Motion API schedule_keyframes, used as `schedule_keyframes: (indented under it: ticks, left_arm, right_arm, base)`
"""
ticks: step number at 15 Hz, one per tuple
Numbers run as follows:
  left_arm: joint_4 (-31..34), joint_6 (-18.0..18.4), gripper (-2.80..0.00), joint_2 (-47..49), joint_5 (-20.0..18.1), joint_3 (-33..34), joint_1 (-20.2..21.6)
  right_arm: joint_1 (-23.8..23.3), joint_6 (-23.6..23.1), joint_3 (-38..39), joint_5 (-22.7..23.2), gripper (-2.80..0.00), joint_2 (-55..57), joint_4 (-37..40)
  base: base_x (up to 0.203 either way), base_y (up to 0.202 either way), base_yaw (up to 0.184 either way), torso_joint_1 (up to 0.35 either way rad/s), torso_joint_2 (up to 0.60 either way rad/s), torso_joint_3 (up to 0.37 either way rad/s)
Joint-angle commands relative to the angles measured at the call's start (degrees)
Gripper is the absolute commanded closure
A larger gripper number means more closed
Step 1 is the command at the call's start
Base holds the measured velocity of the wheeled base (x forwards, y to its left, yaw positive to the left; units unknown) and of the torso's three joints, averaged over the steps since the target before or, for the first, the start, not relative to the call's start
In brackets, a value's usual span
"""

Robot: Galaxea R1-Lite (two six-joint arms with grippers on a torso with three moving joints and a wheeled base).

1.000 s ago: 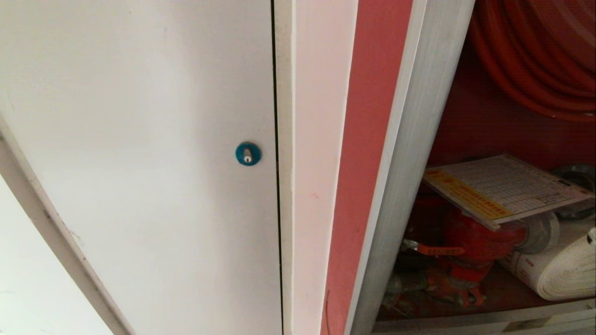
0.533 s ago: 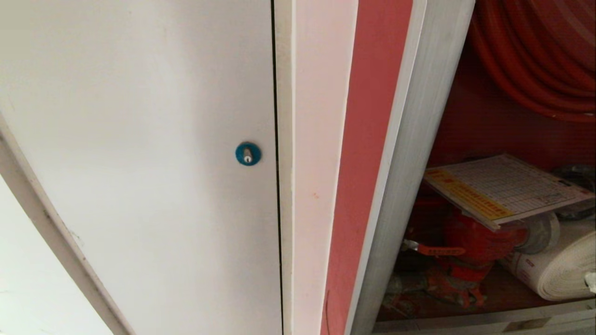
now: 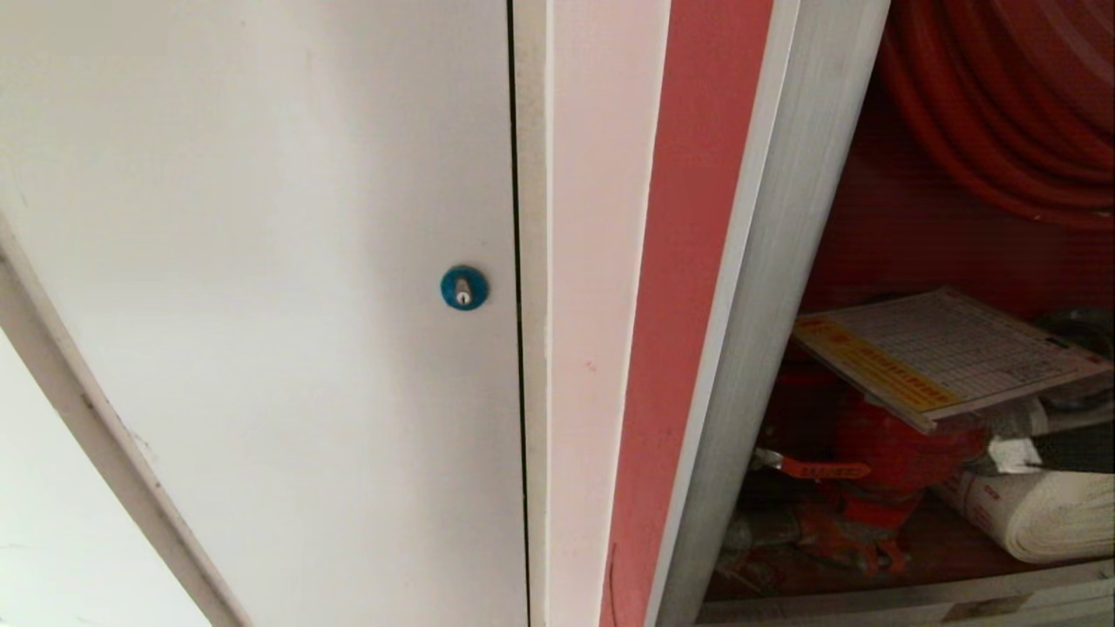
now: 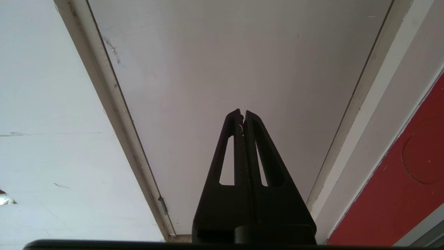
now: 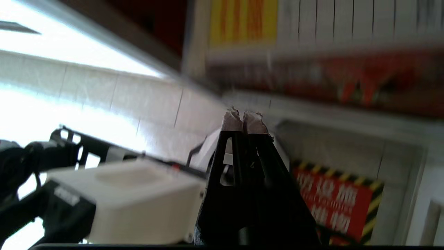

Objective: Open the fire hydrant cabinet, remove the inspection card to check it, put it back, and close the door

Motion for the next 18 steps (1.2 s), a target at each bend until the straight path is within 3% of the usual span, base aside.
schedule_keyframes:
  ticks: [1, 4, 11, 18]
  left_arm:
    - [0.0, 0.0, 0.00, 0.0, 0.0, 0.0, 0.0]
    - [0.0, 0.0, 0.00, 0.0, 0.0, 0.0, 0.0]
    - [0.0, 0.0, 0.00, 0.0, 0.0, 0.0, 0.0]
    - [0.0, 0.0, 0.00, 0.0, 0.1, -0.1, 0.0]
  right_arm:
    - [0.3, 0.1, -0.4, -0.1, 0.00, 2.0, -0.6]
    - [1.3, 0.1, -1.3, -2.2, 0.00, 4.4, -1.5]
    - [4.1, 0.4, -3.0, -2.2, 0.00, 5.5, -1.5]
    - [4.7, 0.1, -0.5, -2.1, 0.00, -4.0, -0.8]
  base:
    - [0.000, 0.000, 0.000, 0.000, 0.00, 0.000]
    - [0.000, 0.000, 0.000, 0.000, 0.00, 0.000]
    - [0.000, 0.000, 0.000, 0.000, 0.00, 0.000]
    - [0.000, 0.000, 0.000, 0.000, 0.00, 0.000]
